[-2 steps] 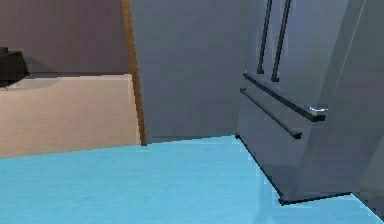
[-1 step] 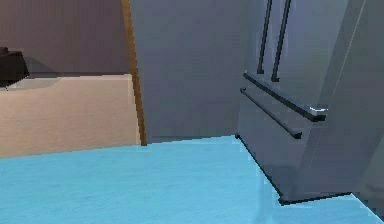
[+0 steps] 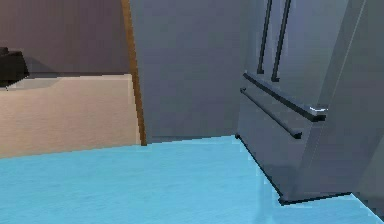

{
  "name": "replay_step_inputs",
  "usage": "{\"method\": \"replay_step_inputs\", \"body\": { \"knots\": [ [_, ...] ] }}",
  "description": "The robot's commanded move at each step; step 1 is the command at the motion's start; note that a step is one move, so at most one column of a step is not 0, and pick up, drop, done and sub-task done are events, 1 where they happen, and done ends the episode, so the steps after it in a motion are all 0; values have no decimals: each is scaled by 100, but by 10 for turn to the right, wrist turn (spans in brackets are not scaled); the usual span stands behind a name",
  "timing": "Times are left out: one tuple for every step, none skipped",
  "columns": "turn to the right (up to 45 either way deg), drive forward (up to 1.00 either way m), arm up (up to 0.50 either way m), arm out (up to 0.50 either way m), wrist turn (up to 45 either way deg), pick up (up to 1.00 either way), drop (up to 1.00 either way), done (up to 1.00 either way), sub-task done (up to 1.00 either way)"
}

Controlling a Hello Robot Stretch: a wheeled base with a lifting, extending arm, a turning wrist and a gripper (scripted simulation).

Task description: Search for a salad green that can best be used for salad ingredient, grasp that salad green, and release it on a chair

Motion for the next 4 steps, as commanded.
{"method": "replay_step_inputs", "body": {
  "knots": [
    [0,0,0,0,120,0,0,0,0],
    [0,0,-24,0,0,0,0,0,0],
    [0,0,0,0,0,100,0,0,0],
    [0,0,10,0,0,0,0,0,0]
  ]
}}
